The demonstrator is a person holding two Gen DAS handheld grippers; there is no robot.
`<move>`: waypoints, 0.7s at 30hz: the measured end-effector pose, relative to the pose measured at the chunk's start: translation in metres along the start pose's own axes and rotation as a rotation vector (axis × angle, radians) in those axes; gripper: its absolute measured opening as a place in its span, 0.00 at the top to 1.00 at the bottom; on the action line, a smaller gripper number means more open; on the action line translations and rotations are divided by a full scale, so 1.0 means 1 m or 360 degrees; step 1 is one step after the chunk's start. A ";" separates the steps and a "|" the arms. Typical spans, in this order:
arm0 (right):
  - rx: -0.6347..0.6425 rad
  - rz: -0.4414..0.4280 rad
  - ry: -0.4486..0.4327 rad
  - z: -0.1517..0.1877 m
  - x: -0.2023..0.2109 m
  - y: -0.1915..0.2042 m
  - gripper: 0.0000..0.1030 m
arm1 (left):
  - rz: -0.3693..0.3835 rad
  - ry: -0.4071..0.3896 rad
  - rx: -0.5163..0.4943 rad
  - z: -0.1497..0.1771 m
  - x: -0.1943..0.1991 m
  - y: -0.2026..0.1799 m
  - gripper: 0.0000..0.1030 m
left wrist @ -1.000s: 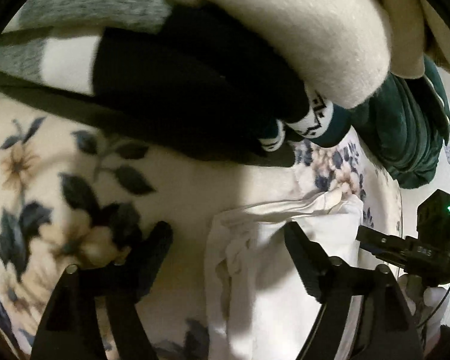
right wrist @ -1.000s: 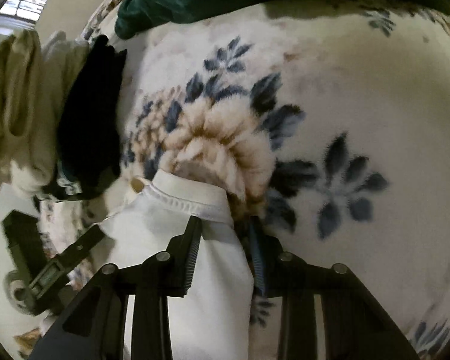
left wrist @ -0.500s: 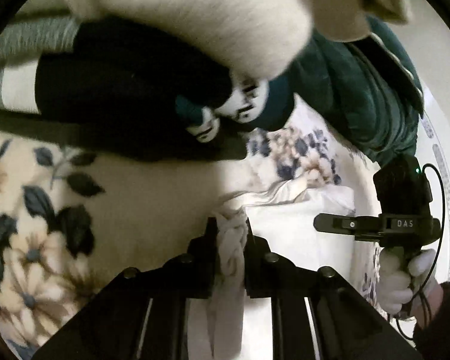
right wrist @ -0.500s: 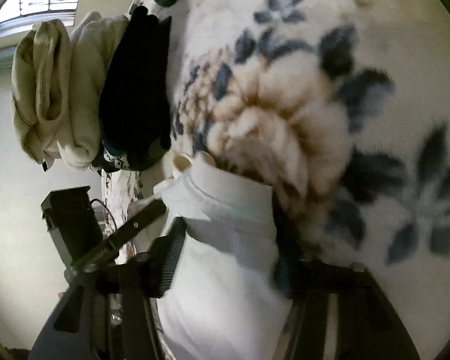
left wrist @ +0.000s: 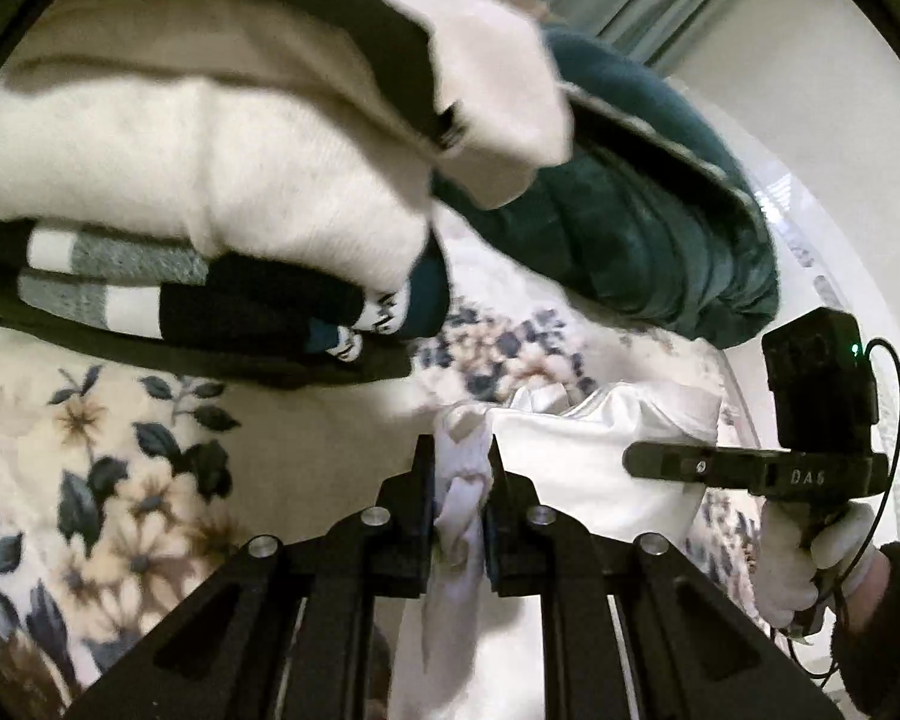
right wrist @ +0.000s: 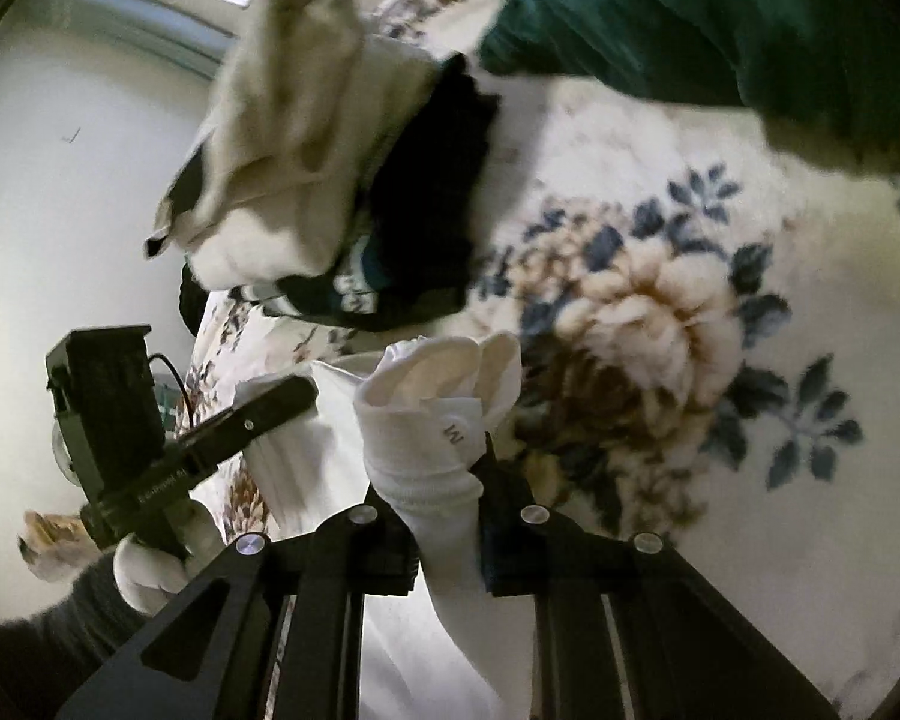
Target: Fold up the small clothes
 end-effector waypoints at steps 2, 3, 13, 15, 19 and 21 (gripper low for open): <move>0.0048 0.0010 -0.0022 0.007 0.009 0.013 0.86 | 0.0016 -0.0029 -0.0014 0.004 0.013 -0.006 0.90; 0.0077 0.0000 -0.0034 0.012 0.015 0.023 0.86 | 0.0025 -0.0038 -0.0013 0.007 0.017 -0.009 0.90; 0.0291 -0.0003 0.0001 0.088 0.052 0.089 0.86 | 0.0089 -0.0042 0.0040 0.072 0.081 -0.020 0.90; 0.0336 -0.0008 0.0035 0.112 0.054 0.099 0.86 | 0.0085 0.0004 0.0056 0.097 0.093 -0.018 0.89; 0.0413 -0.0007 0.0164 0.168 0.051 0.111 0.81 | 0.0028 0.0199 0.0148 0.154 0.101 0.002 0.71; 0.0440 -0.0020 0.0277 0.196 0.045 0.113 0.66 | -0.0019 0.0282 0.0215 0.183 0.107 0.018 0.58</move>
Point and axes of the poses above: each gripper's, at about its wrist camera, not at the fingertips, and x roughly against the way its jaws point, y to its left, z to its underside, the point moved 5 cm from there along -x, roughly the way its jaws point, and after that the axes turned 9 degrees about x, right-handed, at the moved point
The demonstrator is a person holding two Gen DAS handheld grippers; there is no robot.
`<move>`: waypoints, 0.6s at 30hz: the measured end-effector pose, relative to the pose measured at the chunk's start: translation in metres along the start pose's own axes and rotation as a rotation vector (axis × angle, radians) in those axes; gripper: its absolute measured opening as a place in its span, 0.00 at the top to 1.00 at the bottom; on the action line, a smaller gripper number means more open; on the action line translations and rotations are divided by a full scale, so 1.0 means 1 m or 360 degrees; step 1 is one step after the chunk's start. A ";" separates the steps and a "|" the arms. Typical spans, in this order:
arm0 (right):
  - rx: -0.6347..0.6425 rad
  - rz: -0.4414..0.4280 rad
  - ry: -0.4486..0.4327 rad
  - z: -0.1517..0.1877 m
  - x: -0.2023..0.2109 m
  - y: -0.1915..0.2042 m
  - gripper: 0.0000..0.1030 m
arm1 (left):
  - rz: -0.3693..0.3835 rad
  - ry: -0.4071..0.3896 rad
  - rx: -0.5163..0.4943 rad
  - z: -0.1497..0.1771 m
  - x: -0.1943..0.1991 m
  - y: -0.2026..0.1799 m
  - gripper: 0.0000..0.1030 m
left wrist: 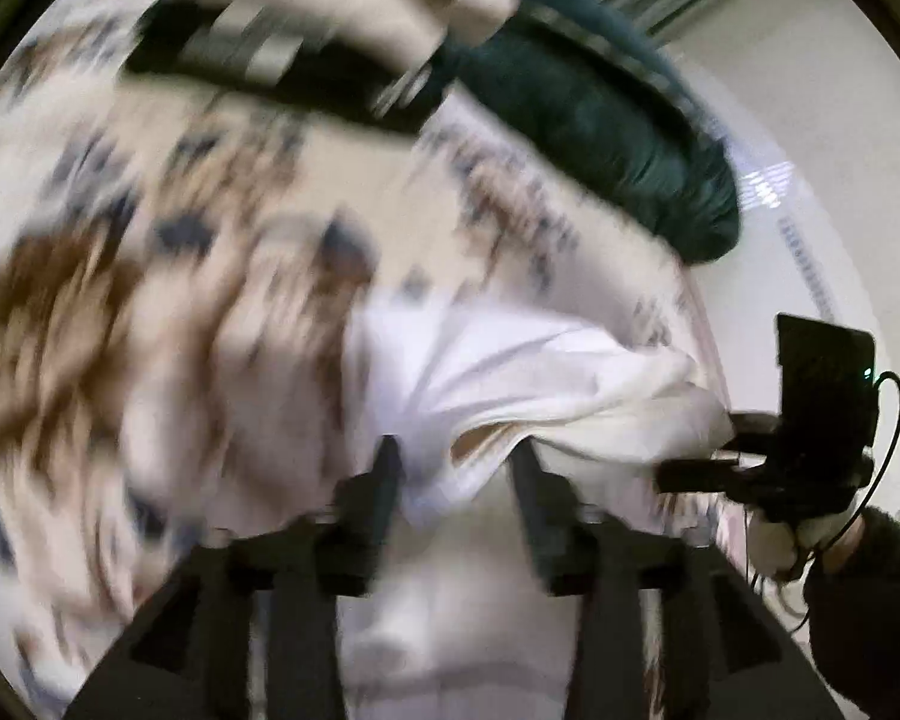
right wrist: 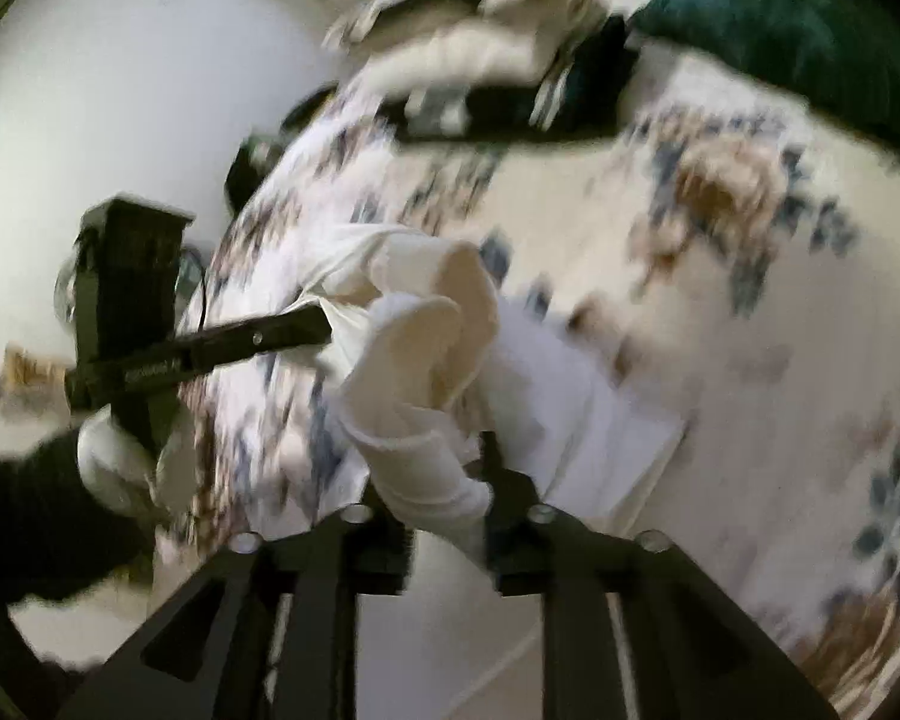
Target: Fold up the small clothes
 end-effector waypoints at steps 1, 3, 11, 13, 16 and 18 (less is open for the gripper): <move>0.0003 -0.0007 0.0060 0.015 -0.005 0.004 0.55 | -0.0023 0.0045 0.0056 0.014 0.002 0.013 0.57; -0.0012 -0.0035 0.0123 0.036 -0.010 0.009 0.49 | -0.0053 0.0094 0.0161 0.032 0.008 0.031 0.57; -0.0628 -0.0018 -0.0093 0.068 0.011 -0.032 0.46 | -0.0052 0.0017 0.0449 0.013 0.023 0.057 0.57; -0.0873 0.0045 -0.0094 0.072 0.006 -0.044 0.46 | -0.0030 0.0024 0.0490 0.000 0.011 0.053 0.57; -0.1104 0.0089 -0.0127 0.081 -0.007 -0.043 0.46 | -0.0015 0.0060 0.0508 -0.008 -0.006 0.051 0.57; -0.1181 0.0106 -0.0105 0.087 -0.020 -0.036 0.46 | -0.0019 0.0090 0.0513 -0.009 -0.017 0.050 0.57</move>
Point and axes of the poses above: each gripper's, at about its wrist camera, not at the fingertips, and x roughly against the way its jaws point, y to its left, z to its underside, the point moved 5 cm from there along -x, roughly the way its jaws point, and after that the axes turned 9 degrees about x, right-handed, at the moved point
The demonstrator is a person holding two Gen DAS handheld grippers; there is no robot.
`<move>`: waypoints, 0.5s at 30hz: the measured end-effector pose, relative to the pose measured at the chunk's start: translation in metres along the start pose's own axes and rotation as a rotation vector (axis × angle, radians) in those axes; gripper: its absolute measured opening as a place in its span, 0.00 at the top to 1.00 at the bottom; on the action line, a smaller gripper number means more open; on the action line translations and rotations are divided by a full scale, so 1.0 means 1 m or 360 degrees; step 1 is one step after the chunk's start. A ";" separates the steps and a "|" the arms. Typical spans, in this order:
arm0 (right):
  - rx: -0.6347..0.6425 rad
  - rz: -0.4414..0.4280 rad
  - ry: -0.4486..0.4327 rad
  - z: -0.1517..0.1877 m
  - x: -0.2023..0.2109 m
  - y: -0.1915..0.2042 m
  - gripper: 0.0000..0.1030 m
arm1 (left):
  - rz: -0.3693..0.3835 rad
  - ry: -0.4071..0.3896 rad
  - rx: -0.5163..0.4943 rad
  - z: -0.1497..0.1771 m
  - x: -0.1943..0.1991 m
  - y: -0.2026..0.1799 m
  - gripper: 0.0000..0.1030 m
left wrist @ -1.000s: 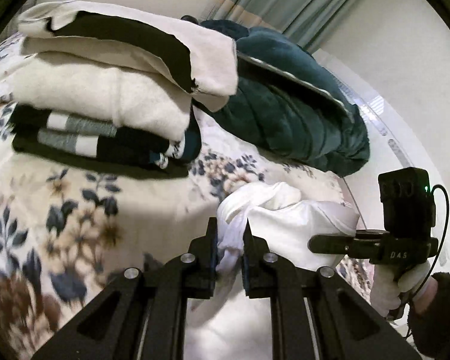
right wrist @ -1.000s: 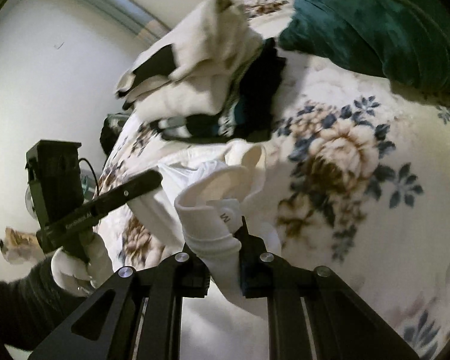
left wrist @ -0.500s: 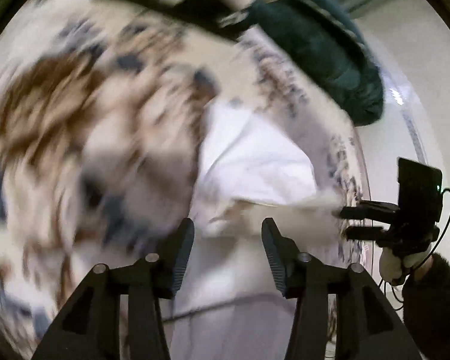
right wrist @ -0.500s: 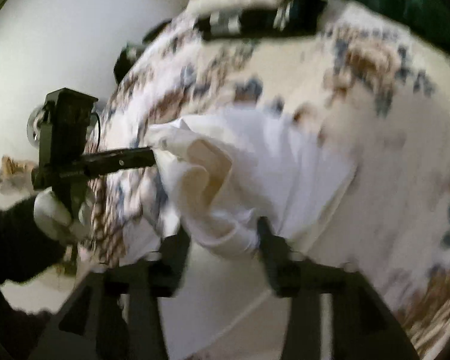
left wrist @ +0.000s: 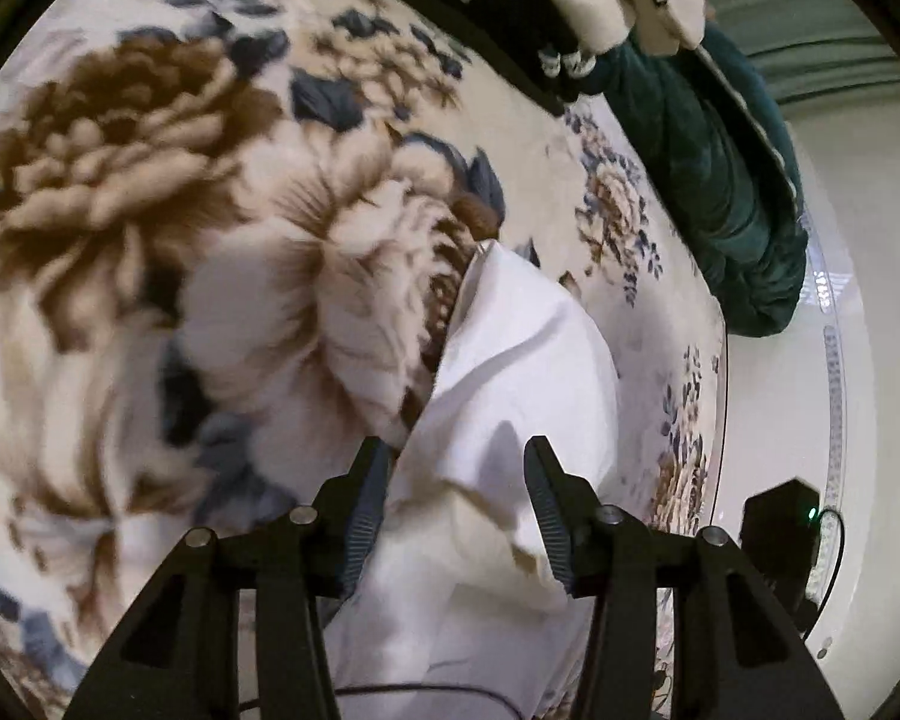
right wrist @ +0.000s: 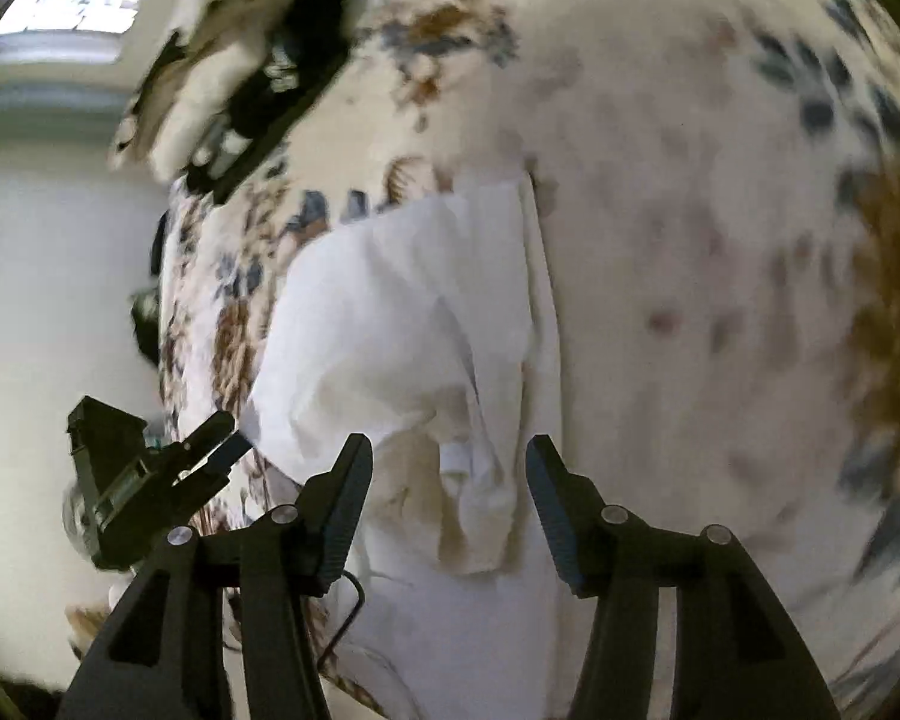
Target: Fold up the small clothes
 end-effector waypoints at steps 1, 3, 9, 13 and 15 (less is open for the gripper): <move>-0.0029 0.0033 0.0023 0.006 -0.011 0.001 0.47 | -0.0009 -0.0002 -0.0009 0.000 -0.004 0.000 0.59; -0.0056 0.0091 0.0044 0.014 -0.024 0.001 0.65 | -0.0023 -0.0017 -0.0021 0.003 -0.010 0.001 0.76; -0.0229 0.0319 -0.0075 0.028 -0.006 -0.019 0.94 | -0.0086 0.0021 -0.0147 0.016 -0.009 0.000 0.92; -0.0387 0.0114 -0.0165 0.033 0.014 -0.015 0.79 | -0.0075 0.0014 -0.0143 0.017 -0.006 0.001 0.92; -0.0424 -0.0041 -0.0205 0.035 0.015 -0.007 0.69 | -0.0070 0.0018 -0.0122 0.015 -0.007 0.002 0.92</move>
Point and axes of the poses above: each gripper's, at about its wrist camera, not at the fingertips, and x roughly against the way its jaws point, y to its left, z to its underside, the point moved 5 cm from there along -x, roughly the way its jaws point, and after that the axes turned 9 degrees about x, right-handed, at the moved point
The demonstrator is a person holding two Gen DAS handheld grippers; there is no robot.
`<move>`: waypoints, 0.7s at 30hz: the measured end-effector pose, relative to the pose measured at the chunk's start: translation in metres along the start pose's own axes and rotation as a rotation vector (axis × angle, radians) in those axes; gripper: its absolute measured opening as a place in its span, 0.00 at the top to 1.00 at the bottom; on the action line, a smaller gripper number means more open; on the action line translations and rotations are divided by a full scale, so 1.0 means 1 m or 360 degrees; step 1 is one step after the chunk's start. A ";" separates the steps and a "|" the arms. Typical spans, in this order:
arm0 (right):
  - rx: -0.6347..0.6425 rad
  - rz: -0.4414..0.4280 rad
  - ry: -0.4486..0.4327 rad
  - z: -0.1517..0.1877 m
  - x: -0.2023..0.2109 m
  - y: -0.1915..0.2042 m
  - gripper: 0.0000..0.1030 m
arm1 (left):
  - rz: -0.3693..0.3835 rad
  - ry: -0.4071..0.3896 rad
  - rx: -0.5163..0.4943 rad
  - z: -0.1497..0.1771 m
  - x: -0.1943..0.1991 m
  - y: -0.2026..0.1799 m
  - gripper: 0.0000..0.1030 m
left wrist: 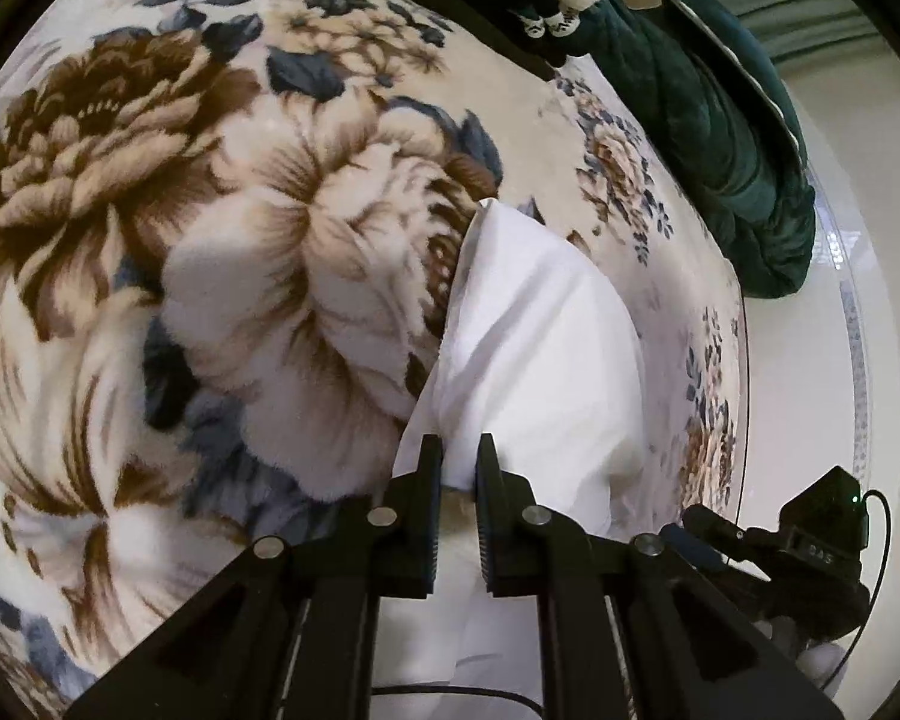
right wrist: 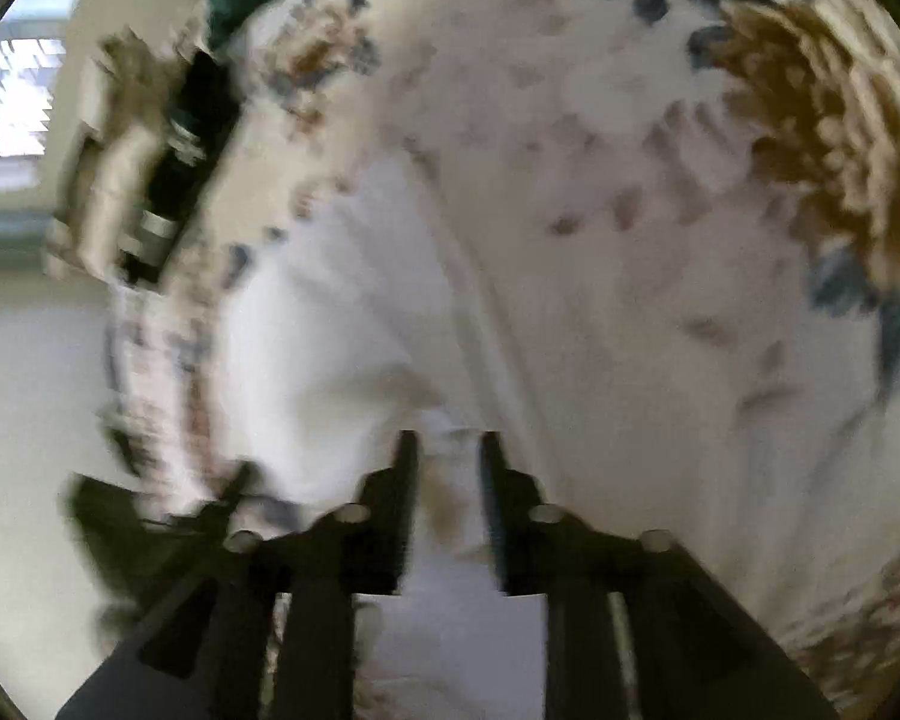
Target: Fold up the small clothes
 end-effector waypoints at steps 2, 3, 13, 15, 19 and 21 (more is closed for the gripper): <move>-0.0067 -0.0080 0.0047 0.001 -0.015 0.005 0.69 | 0.0016 0.0003 0.0014 -0.001 -0.001 -0.001 0.92; -0.0107 -0.0126 0.0095 0.002 -0.026 0.007 0.69 | 0.0021 0.0010 0.0022 -0.002 -0.001 -0.001 0.91; -0.0235 -0.0080 -0.0001 0.015 -0.063 0.018 0.89 | 0.0090 -0.0082 0.0089 0.004 0.007 0.000 0.93; -0.0152 -0.0031 -0.0033 0.021 -0.050 0.031 0.89 | 0.0079 -0.0101 0.0045 0.010 0.012 -0.007 0.93; -0.0066 0.0050 -0.0075 0.025 -0.023 0.032 0.89 | 0.0014 -0.0084 0.0010 0.018 0.010 -0.007 0.93; -0.0037 0.0095 -0.0057 0.028 -0.017 0.025 0.89 | -0.0059 -0.0036 -0.0017 0.021 0.001 -0.003 0.93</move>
Point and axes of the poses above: each gripper's, at about its wrist camera, not at the fingertips, and x roughly against the way its jaws point, y to its left, z to its underside, the point moved 5 cm from there along -x, roughly the way its jaws point, and after that the axes turned 9 degrees about x, right-handed, at the moved point
